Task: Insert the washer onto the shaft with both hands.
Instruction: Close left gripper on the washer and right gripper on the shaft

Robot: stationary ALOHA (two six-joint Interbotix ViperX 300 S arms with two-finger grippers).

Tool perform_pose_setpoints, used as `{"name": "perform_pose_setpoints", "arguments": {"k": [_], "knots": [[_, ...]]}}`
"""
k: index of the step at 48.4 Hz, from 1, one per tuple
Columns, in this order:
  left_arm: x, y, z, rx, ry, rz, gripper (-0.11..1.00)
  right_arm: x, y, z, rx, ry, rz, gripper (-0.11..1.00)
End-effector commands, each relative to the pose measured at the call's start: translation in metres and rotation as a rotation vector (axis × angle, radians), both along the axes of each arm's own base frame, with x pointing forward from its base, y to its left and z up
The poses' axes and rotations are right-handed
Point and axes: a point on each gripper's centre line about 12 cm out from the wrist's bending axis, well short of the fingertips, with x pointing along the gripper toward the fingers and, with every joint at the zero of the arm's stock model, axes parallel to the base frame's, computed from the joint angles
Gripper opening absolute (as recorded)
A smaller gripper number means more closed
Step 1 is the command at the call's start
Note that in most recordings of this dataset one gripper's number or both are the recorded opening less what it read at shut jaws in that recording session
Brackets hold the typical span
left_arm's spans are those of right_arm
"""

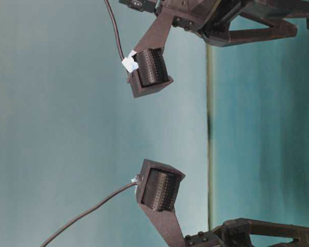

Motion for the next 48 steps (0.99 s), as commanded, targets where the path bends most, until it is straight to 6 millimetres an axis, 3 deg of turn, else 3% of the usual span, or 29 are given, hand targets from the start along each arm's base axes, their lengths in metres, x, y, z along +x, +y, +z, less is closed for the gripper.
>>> {"name": "perform_pose_setpoints", "arguments": {"k": [1, 26, 48], "knots": [[0.003, 0.0, 0.004, -0.001, -0.018, 0.0, 0.83, 0.002, 0.0, 0.002, 0.002, -0.014, -0.004, 0.86], [0.002, -0.001, 0.004, -0.001, -0.025, -0.001, 0.83, -0.001, -0.001, -0.014, 0.003, 0.006, -0.008, 0.86], [0.003, -0.001, 0.003, -0.003, -0.034, 0.0, 0.83, -0.001, -0.005, -0.013, 0.003, 0.005, -0.017, 0.86]]}}
